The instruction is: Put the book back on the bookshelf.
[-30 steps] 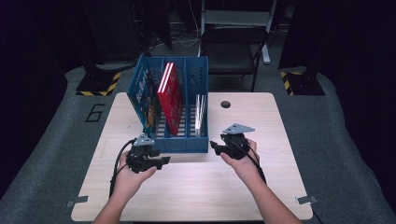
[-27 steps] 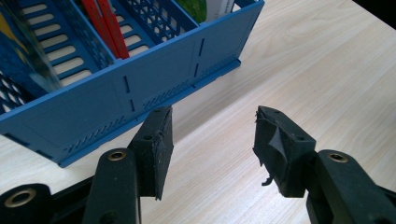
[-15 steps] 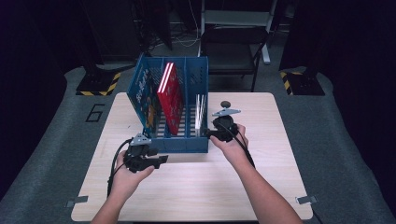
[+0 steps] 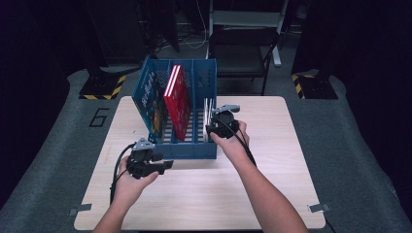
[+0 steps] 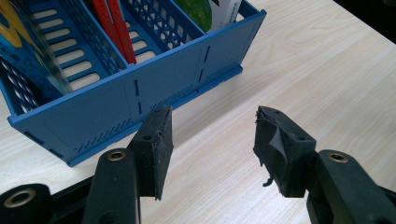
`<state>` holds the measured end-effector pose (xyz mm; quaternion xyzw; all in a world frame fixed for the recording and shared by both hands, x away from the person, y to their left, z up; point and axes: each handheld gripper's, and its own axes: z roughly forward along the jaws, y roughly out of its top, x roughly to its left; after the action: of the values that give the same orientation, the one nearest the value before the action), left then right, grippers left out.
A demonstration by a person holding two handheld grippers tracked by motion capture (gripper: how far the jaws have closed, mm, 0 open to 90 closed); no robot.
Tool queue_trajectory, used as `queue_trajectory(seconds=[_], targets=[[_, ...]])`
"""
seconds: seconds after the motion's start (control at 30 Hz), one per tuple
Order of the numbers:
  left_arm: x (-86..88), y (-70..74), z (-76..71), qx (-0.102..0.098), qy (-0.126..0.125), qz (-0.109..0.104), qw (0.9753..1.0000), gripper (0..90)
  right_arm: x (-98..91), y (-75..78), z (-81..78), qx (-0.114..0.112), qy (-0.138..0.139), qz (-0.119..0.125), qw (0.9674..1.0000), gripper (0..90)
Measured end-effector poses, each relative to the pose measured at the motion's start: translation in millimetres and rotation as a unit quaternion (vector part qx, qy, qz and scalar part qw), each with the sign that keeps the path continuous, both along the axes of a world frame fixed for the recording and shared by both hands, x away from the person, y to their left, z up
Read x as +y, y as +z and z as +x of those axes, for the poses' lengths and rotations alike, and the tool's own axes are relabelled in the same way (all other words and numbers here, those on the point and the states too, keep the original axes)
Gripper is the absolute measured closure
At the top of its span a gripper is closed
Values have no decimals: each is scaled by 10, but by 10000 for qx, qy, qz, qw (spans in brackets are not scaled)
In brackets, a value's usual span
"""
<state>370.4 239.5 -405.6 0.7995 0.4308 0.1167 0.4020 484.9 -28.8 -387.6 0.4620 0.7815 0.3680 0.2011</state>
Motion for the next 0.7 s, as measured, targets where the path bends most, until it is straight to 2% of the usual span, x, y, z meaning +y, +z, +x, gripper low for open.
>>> queue_trajectory(seconds=[0.13,0.23,0.37,0.53,0.7], targets=[[13,-2,6,-21,-6,77,10000,468,52,-6,71,66,-81,14,9999,484],[14,-2,3,-10,-2,67,10000,468,89,-15,102,29,-60,-47,10000,482],[9,-6,1,-48,25,48,10000,468,153,-26,120,123,-103,-39,9999,471],[7,-10,0,-40,57,0,10000,466,215,-38,184,156,-108,59,9998,467],[26,-4,1,-21,58,0,10000,466,266,-53,220,200,-163,-187,9995,467]])
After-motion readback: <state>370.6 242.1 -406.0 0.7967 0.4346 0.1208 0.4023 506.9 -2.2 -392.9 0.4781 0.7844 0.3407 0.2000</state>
